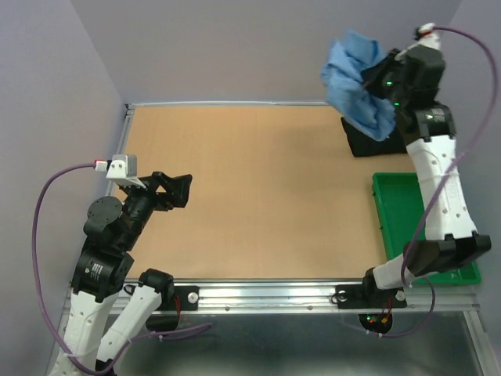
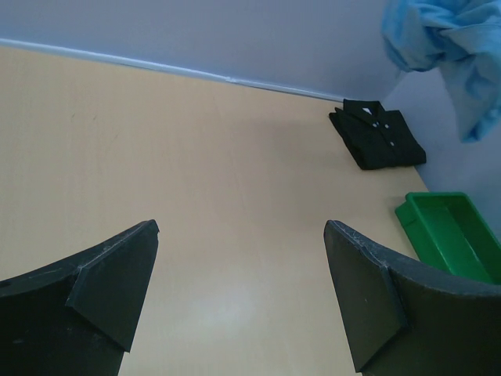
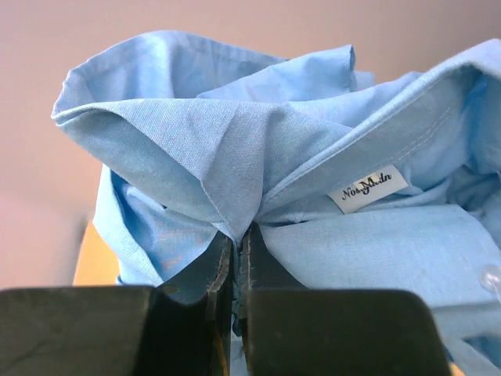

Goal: Fold and stack the long sleeve shirts
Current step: Move the shirt to the center of the board, then flatten the shirt out

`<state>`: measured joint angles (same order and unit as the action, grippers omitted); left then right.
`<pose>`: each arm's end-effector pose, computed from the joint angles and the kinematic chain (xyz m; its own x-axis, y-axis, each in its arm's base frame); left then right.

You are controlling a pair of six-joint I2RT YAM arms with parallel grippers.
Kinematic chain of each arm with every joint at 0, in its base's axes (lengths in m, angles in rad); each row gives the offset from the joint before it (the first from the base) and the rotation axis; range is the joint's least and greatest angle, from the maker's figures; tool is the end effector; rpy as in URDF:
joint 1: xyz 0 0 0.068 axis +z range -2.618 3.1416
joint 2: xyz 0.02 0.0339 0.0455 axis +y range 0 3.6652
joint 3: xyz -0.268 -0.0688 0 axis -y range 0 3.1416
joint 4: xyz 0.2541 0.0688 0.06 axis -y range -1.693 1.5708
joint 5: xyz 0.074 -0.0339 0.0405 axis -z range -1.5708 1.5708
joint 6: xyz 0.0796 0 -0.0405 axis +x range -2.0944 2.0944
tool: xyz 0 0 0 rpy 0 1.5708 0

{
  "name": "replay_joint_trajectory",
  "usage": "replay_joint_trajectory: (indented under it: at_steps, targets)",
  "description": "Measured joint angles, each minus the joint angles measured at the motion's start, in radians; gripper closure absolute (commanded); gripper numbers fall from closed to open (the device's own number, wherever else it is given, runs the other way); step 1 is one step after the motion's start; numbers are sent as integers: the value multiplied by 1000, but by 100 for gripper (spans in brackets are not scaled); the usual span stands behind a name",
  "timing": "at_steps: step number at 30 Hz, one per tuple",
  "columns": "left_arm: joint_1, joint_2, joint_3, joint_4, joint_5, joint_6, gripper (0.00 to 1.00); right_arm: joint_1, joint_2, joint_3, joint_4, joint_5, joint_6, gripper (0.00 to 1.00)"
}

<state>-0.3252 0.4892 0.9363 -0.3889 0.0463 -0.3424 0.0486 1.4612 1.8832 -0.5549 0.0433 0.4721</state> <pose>0.1314 -0.0482 0.4123 -0.0699 -0.3304 -0.9413 0.3604 0.8715 -0.3326 0.3498 0.0136 0.5184 -0.1205 0.4490 -0.8854 0.0551 0.8935 0.4456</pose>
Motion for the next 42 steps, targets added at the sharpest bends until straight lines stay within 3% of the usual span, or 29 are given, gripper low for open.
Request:
replay_joint_trajectory:
  at_steps: [5,6,10,12,16,22,30,42]
  targets:
    - [0,0,-1,-2,-17,-23,2,327,187,16,43,5,-35,99]
    - [0,0,-2,-4,-22,-27,2,377,219,7,55,12,-36,77]
    - [0,-1,-14,-13,-46,-44,2,550,281,-79,112,43,-37,14]
    - [0,0,-17,-22,-58,-53,2,613,301,-104,128,45,-50,8]
    - [0,0,-34,-30,-87,-79,2,660,310,-169,163,58,-87,11]
    - [0,25,-100,-14,-119,-130,2,634,294,-268,182,134,-200,26]
    - [0,160,-234,71,-158,-188,2,627,331,-317,213,93,-340,23]
    - [0,379,-320,244,-197,-227,2,669,526,-317,338,2,-549,22]
